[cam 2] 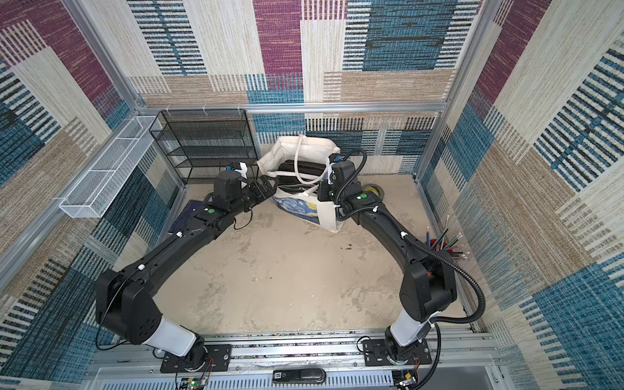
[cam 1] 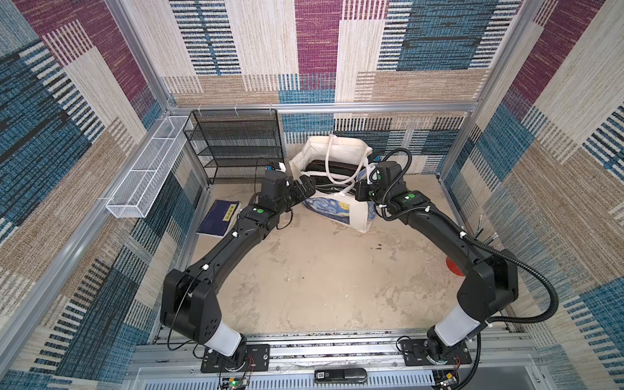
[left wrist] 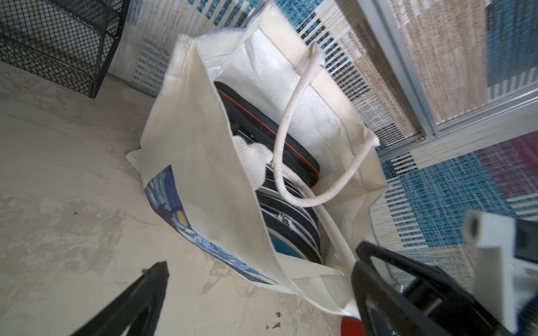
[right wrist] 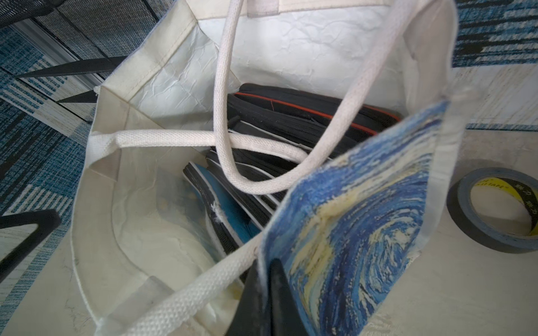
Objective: Remove the ping pong set from the canvas bag
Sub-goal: Move the canvas bag to the center of the board.
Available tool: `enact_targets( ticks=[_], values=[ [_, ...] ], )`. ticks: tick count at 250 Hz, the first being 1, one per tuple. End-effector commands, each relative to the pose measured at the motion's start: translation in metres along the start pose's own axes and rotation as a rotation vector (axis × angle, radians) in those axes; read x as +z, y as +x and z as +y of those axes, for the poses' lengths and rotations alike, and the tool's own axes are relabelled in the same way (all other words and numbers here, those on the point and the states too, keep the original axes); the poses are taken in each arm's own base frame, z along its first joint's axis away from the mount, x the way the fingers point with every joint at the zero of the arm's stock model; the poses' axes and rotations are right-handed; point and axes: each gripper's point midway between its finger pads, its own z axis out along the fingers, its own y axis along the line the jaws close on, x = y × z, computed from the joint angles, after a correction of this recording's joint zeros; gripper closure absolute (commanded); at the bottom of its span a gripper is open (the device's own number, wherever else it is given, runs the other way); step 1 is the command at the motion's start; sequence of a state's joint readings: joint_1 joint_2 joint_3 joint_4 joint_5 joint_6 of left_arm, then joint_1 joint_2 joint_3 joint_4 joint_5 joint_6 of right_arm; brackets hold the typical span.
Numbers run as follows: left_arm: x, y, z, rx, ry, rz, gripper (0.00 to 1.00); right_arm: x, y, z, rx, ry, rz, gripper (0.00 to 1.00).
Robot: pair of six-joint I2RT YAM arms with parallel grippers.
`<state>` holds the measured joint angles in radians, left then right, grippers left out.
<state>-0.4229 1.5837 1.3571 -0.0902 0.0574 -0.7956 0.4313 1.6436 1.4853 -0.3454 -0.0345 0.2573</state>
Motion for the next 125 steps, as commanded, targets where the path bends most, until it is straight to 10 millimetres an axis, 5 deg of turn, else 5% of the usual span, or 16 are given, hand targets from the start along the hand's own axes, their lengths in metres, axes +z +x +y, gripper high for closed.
enact_targets(
  ticks=[1,60,71,91,125],
  values=[
    [0.010,0.003,0.001,-0.021,-0.031,0.012,0.00,-0.012,-0.024,0.023,-0.012,-0.083,-0.086,1.00],
    [0.034,0.016,0.007,-0.043,-0.046,0.043,0.15,-0.022,-0.024,0.036,-0.025,-0.102,-0.093,1.00],
    [0.038,0.019,0.007,-0.046,-0.043,0.056,0.33,-0.024,-0.024,0.038,-0.026,-0.108,-0.094,1.00],
    [0.041,0.021,0.010,-0.052,-0.051,0.066,0.99,-0.026,-0.022,0.044,-0.026,-0.122,-0.092,1.00],
    [0.034,0.017,0.015,-0.040,-0.073,0.047,1.00,-0.033,-0.010,0.064,-0.034,-0.162,-0.078,1.00]
  ],
)
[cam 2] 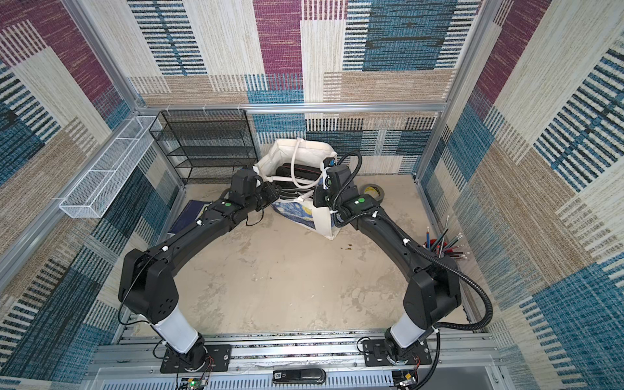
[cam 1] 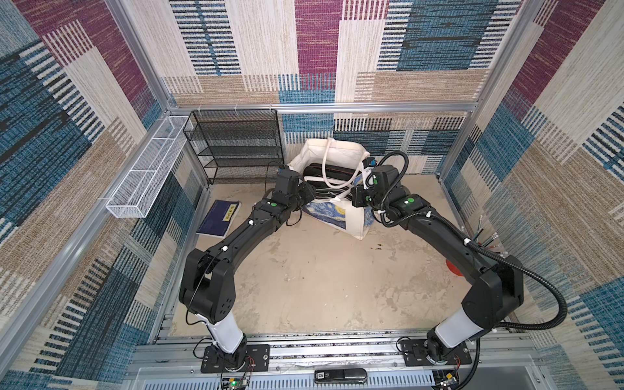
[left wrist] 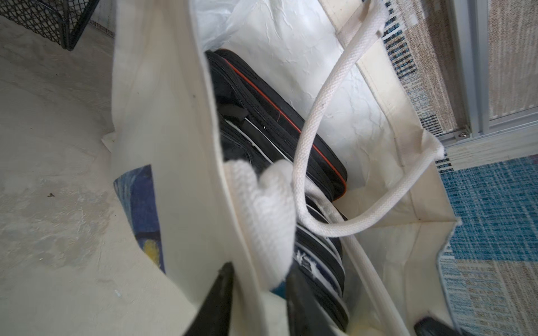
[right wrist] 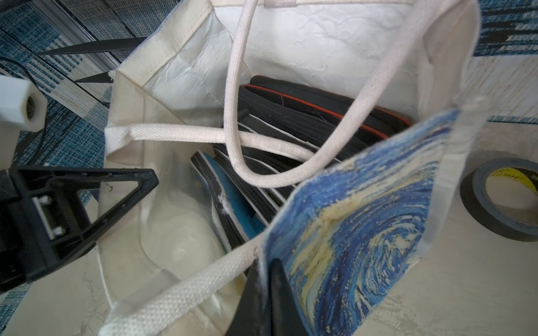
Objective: Remove the ping pong set from the canvas bag
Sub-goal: Move the canvas bag to the center of the board.
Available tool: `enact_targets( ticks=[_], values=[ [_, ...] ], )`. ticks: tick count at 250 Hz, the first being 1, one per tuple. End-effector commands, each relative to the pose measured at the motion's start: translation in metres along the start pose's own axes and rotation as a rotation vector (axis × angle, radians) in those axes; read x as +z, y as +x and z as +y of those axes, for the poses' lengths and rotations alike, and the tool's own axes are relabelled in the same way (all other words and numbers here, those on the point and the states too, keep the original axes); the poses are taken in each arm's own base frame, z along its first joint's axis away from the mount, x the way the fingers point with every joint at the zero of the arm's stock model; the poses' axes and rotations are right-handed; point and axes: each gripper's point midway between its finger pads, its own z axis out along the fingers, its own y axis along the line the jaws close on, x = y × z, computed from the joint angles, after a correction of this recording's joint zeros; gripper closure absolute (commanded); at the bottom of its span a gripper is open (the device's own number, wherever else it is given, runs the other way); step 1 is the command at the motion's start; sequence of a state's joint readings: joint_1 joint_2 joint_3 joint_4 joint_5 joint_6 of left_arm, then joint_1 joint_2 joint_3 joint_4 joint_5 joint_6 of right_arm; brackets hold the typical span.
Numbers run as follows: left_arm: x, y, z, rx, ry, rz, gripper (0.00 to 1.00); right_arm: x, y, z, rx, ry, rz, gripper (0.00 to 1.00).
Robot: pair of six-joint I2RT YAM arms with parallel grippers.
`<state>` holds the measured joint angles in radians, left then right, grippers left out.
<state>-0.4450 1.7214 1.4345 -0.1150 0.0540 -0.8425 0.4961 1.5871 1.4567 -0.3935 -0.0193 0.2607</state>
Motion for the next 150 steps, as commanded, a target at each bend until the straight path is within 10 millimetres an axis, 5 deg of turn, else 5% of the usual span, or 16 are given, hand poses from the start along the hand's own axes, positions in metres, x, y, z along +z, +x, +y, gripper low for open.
enact_targets(
  ticks=[1,72,93,134,143,150],
  values=[
    [-0.006,-0.007,0.004,0.002,-0.022,-0.026,1.00,-0.015,-0.024,0.038,-0.010,-0.128,-0.110,1.00],
    [-0.043,-0.047,0.039,0.012,-0.082,-0.104,1.00,-0.029,0.023,0.107,-0.030,-0.263,-0.052,0.97],
    [-0.050,-0.061,0.049,0.017,-0.079,-0.117,1.00,-0.038,0.025,0.126,-0.037,-0.303,-0.058,0.77],
    [-0.054,-0.083,0.060,0.018,-0.025,-0.119,1.00,-0.065,0.000,0.137,-0.056,-0.305,-0.128,0.13],
    [-0.056,-0.084,0.060,0.016,-0.014,-0.114,0.80,-0.073,-0.011,0.136,-0.064,-0.290,-0.158,0.01],
    [-0.057,-0.085,0.059,0.018,-0.003,-0.113,0.64,-0.077,-0.019,0.135,-0.071,-0.278,-0.177,0.01]
  ],
)
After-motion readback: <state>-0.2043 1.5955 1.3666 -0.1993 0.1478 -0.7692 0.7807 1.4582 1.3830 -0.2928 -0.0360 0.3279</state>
